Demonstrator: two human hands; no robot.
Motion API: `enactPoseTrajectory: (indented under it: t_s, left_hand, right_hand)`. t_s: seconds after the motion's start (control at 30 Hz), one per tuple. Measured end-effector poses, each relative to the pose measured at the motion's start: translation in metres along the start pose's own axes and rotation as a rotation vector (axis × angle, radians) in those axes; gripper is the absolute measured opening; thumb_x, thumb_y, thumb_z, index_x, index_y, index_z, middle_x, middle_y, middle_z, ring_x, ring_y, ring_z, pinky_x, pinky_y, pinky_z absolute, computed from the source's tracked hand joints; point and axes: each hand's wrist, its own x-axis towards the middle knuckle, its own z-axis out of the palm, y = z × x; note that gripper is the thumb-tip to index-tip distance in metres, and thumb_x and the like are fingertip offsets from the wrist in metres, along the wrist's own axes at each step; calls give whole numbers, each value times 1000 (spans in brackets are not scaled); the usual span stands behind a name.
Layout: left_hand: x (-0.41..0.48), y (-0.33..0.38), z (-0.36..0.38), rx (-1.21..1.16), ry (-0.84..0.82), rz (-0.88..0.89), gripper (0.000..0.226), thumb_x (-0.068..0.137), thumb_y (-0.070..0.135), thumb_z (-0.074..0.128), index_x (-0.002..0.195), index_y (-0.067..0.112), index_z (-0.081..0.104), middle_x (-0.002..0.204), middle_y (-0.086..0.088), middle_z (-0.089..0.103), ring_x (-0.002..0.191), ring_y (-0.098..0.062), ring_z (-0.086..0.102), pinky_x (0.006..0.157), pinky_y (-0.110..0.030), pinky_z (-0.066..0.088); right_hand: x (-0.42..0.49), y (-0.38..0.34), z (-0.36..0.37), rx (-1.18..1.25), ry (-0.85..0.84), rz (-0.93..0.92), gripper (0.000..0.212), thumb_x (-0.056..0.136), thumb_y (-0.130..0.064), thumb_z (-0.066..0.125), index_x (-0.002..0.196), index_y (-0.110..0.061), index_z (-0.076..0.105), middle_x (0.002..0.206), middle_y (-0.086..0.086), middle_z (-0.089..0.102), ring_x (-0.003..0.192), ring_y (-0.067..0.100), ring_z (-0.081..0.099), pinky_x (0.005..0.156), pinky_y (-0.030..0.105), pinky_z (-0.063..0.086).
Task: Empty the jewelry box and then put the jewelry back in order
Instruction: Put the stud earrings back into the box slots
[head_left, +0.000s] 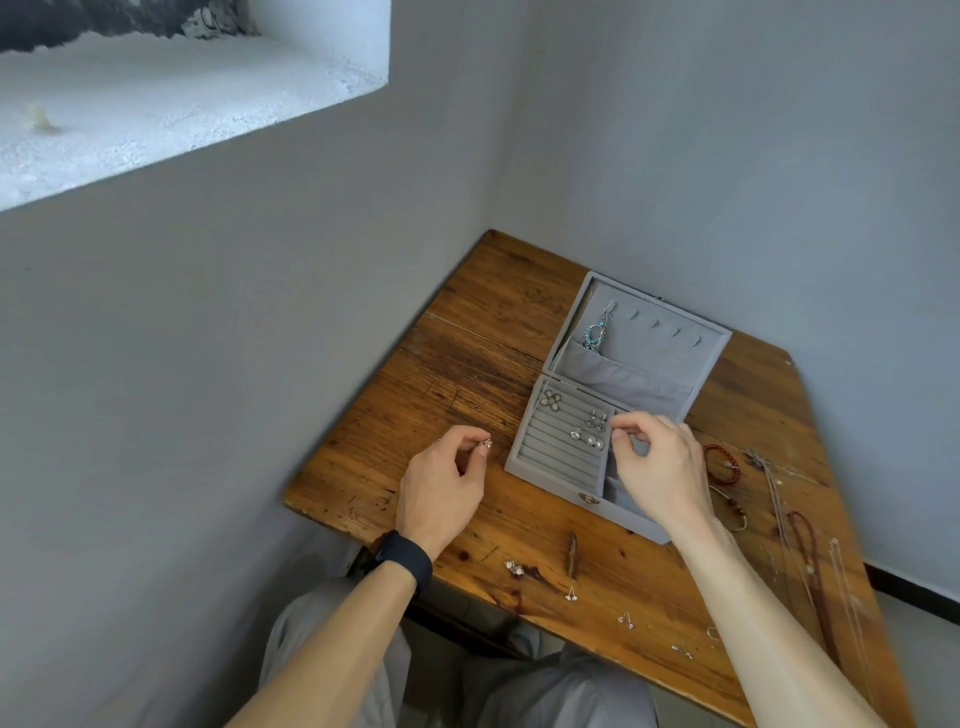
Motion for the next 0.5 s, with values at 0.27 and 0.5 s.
enactPoseTrajectory:
  t_s: [0.27,0.5]
  left_hand:
    - [2,4,-6,-69,-101,-25,27,98,32,58,116,52,63,95,31,70,95,13,59,73,-4,41]
    - [10,10,-15,-198,-221,-109,14,98,29,61,108,38,65,94,23,74,90,9,64,85,-22,44]
  right_hand:
    - [-88,11,3,144,-175,-56,17,92,-25,68,108,-31,73,97,-25,61,94,-8,58,74,5,45]
    - [-108,23,15,89,-152,-178,21,96,-29,67,114,-25,76,116,-14,67,111,3,55,97,21,47]
